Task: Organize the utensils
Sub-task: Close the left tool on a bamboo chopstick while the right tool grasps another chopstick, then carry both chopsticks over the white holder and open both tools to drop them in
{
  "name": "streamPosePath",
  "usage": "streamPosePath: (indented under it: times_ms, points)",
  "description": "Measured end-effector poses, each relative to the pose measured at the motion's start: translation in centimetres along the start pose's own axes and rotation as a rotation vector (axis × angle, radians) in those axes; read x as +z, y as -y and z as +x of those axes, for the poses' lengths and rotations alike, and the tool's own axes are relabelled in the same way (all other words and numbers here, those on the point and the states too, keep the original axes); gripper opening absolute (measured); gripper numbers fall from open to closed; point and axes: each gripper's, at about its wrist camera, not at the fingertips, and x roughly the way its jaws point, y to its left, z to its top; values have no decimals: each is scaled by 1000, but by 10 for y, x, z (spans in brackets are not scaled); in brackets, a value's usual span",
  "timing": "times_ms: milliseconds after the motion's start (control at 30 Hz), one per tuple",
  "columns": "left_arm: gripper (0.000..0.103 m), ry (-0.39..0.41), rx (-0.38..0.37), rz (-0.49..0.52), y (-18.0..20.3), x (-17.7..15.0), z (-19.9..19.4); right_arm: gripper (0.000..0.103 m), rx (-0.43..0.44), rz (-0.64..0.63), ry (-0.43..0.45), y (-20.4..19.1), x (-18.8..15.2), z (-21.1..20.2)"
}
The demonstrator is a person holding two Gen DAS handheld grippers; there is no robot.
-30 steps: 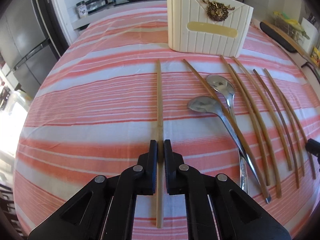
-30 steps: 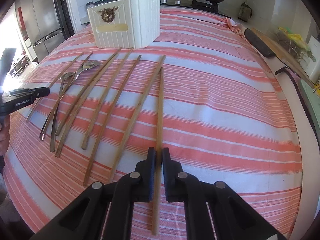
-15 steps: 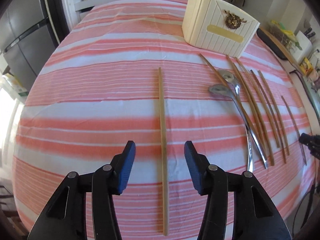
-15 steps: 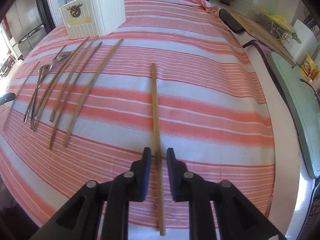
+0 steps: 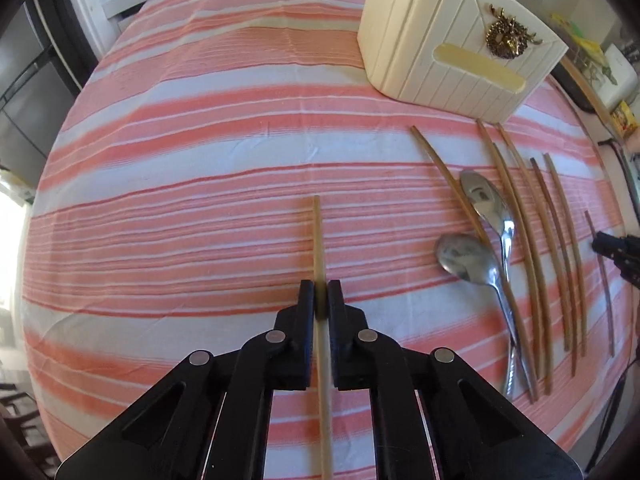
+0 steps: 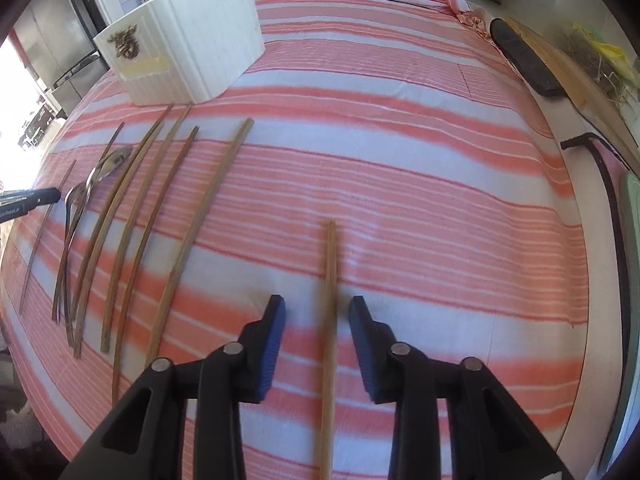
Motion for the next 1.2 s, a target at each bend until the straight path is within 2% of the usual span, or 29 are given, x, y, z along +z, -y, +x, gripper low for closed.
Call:
streamPosePath:
  times_ms: [33,133,300,433,667,833,967,1100,1200]
  points:
    - [5,12,7,6,2,1,-1,6,-15,2,0,1,6,2]
    - [4,80,9,-1,5,1,-21,6,0,32,28,3,16,-3]
    - [4,259,-53,-23,-1,-4,-93,6,61,54,226,-1,16,-76]
    - [4,376,-91,-10,-1,-10,-144,6,90,21,350,-16,9,-137]
    - [4,509,-124,-4,1,2,-197,6,77,-28,514,-40,17,-198]
    - [4,644,-160,-59,3,49,-245,6,63,-40,663,-48,69,-234]
    - [4,780,-137,-92,17,98,-270,6,48,-71,768,-65,122,-258]
    - [4,842,-115,-151,29,142,-261,6,60,-83,828,-84,166,-264]
    - [4,843,-105,-191,38,167,-236,6,75,-101,863,-98,184,-256]
